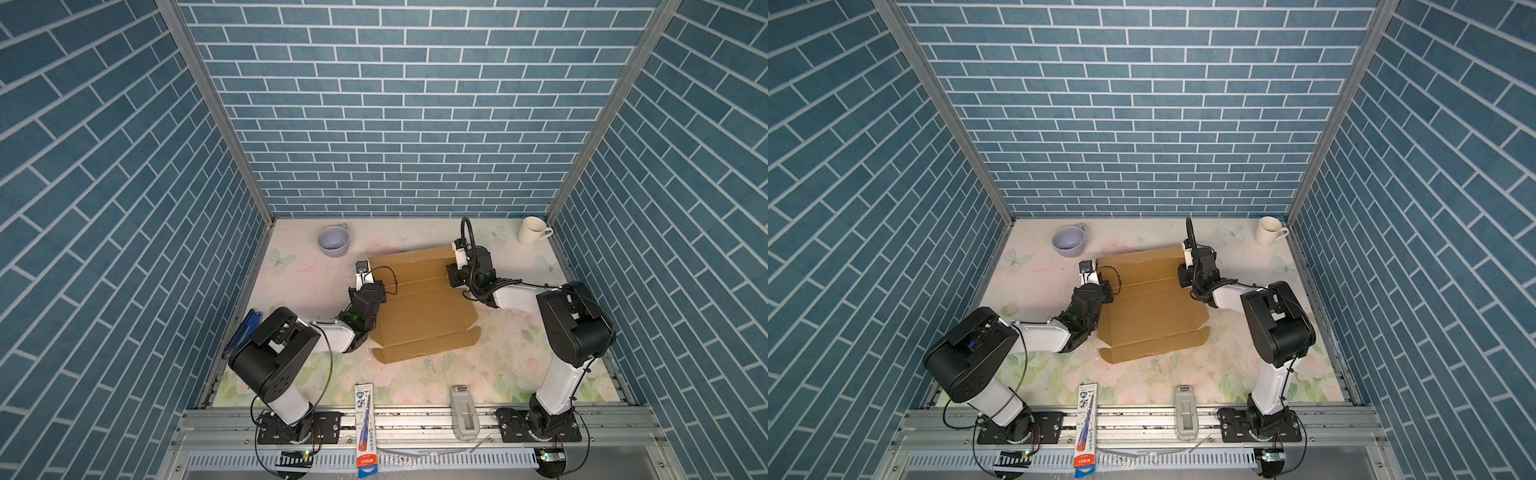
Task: Assemble paper box
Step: Fold the bottom flaps of a flat cardboard box at the center of the table.
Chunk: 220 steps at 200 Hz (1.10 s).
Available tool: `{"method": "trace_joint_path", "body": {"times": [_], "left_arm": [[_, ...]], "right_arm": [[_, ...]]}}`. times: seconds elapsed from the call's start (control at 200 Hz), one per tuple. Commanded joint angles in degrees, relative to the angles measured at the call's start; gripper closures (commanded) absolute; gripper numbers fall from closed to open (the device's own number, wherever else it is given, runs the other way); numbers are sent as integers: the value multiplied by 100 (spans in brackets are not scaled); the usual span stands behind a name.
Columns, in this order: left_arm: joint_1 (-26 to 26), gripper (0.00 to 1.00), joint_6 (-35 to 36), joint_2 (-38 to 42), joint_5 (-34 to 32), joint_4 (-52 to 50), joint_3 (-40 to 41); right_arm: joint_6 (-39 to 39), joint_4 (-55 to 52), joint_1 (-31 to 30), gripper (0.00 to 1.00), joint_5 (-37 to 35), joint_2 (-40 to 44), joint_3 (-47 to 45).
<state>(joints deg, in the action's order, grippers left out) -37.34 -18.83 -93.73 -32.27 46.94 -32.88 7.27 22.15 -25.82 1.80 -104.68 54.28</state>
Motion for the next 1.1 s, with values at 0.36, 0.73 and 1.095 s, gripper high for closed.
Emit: {"method": "trace_joint_path", "body": {"times": [0.36,0.73,1.095], "left_arm": [[7,100,-156,-92,218,-455,4],[7,100,-147,-75,210,-449,6],[6,100,-95,-5,237,-471,51]], "right_arm": [[259,-291,-23,78,140,-278,-557],[271,-290,-26,59,145,-40,-489],[145,-282,-28,16,158,817,-524]]}}
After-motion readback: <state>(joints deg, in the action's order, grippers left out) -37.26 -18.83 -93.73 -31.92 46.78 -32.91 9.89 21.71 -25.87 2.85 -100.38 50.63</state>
